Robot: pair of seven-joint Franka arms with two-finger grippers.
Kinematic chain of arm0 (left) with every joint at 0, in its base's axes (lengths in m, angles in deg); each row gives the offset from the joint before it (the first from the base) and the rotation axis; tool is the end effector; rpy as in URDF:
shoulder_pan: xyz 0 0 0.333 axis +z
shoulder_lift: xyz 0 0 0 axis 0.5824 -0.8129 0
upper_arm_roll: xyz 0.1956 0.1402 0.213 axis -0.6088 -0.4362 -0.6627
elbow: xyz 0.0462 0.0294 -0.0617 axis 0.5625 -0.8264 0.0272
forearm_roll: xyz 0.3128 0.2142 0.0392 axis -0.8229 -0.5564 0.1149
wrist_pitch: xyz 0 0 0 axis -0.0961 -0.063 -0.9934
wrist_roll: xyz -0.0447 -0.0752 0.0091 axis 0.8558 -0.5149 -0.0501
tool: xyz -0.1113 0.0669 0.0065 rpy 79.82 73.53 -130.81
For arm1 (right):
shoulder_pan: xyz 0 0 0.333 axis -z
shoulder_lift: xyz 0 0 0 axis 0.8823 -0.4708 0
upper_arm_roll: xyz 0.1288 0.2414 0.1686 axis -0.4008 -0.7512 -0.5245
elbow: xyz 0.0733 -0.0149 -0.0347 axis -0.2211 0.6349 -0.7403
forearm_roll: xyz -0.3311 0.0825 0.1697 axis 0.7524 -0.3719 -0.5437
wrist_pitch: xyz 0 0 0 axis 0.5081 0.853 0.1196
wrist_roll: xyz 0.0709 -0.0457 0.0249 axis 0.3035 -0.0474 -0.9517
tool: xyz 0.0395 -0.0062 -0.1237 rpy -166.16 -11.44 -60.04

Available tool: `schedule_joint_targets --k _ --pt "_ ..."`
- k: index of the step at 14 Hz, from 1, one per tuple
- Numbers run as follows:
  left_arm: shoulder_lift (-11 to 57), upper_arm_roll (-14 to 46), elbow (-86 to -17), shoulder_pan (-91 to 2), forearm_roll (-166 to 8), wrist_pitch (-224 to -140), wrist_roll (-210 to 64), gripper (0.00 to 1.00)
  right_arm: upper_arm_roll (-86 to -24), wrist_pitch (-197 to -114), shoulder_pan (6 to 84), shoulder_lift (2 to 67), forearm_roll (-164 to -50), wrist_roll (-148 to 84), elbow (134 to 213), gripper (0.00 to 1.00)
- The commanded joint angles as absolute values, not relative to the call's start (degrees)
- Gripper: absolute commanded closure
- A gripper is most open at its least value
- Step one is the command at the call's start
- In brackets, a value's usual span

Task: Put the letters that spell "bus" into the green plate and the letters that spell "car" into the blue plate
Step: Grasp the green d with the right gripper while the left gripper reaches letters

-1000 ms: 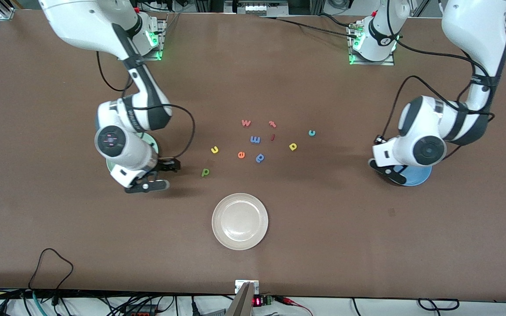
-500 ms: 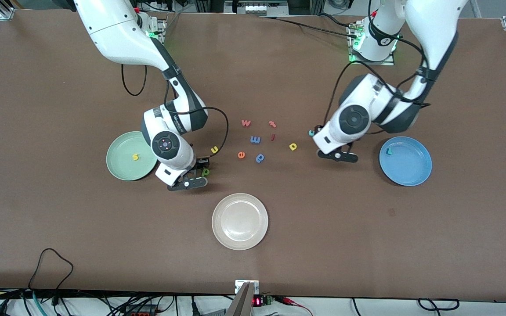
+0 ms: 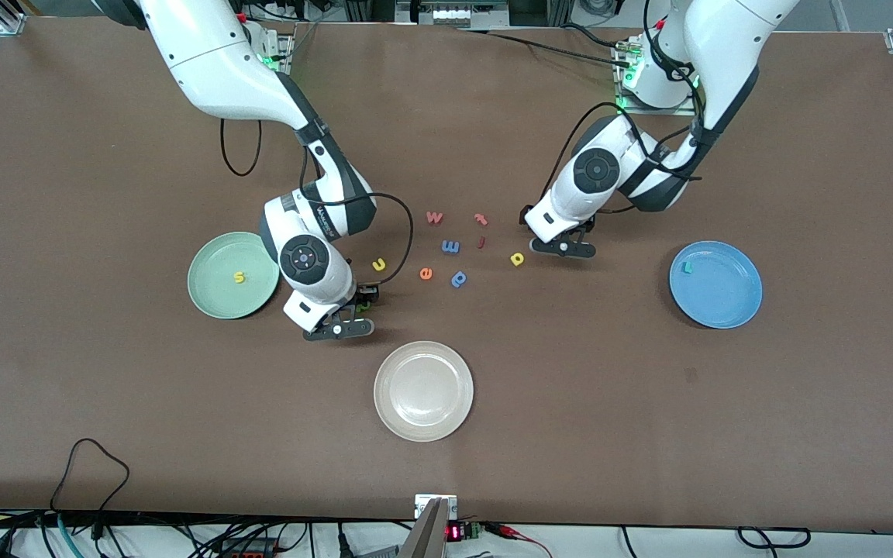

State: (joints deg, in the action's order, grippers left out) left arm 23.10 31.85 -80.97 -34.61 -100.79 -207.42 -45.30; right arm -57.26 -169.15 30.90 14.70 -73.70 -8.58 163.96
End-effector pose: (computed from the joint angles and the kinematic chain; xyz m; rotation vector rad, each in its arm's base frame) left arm 0.4296 -0.2917 0.1813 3.0866 -0.1937 -0.2545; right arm 0.6057 0.3290 0.1807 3.1144 0.2182 -0.1029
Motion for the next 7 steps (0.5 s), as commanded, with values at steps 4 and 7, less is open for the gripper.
schedule_joint_targets --k 4,7 --pt "21.60 32.29 -81.34 -34.39 -113.12 -208.64 -44.83 0.35 -56.88 -170.58 29.31 12.57 -74.03 -8.06 161.76 0.41" --pt "19.59 31.94 -81.51 -34.48 -113.39 -212.33 -44.83 0.40 -56.88 -170.67 29.31 12.14 -74.03 -7.97 161.85 0.41"
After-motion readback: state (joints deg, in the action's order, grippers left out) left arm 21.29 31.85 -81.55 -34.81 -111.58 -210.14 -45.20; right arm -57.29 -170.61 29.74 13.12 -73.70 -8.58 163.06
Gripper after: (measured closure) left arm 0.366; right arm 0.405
